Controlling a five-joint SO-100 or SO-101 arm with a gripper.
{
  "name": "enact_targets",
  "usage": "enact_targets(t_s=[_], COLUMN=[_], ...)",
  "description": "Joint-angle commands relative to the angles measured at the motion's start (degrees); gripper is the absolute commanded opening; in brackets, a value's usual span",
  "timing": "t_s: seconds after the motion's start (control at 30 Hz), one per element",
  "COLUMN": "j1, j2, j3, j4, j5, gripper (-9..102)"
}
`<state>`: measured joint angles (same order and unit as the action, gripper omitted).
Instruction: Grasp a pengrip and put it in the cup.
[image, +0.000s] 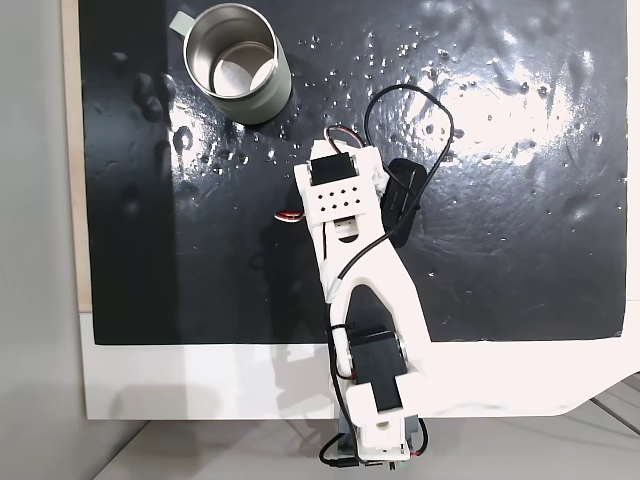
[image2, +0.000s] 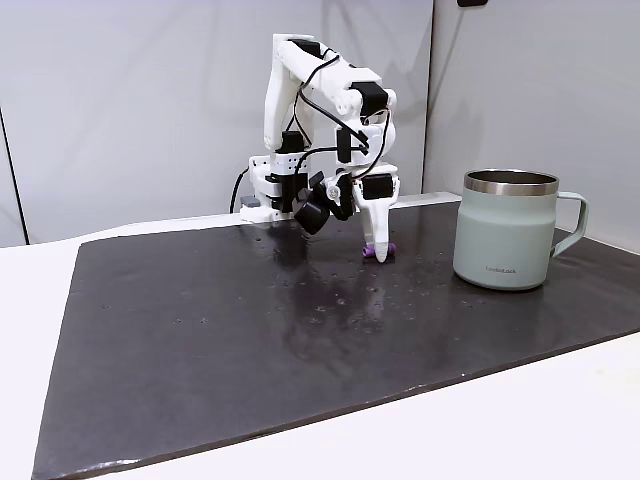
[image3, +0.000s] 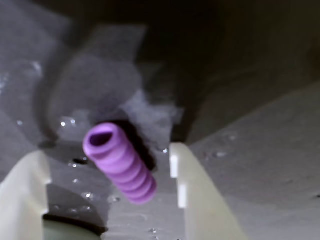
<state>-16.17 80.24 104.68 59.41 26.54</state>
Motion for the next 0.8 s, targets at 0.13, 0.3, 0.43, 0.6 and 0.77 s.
enact_targets(t_s=[0.13,0.3,0.43,0.6,0.77], j1=[-1.3,-1.1,-0.6,-1.2,-3.5], j2=[-0.3,-0.3,2.0,13.6,20.7], j3=[0.4,0.6,0.7,-1.7,-16.7], j4=[-3.2,-3.0,-1.6,4.5,20.7], j5=[-1.5,-1.7,-1.7,-2.0,-1.5], gripper=[15,0,0,0,0])
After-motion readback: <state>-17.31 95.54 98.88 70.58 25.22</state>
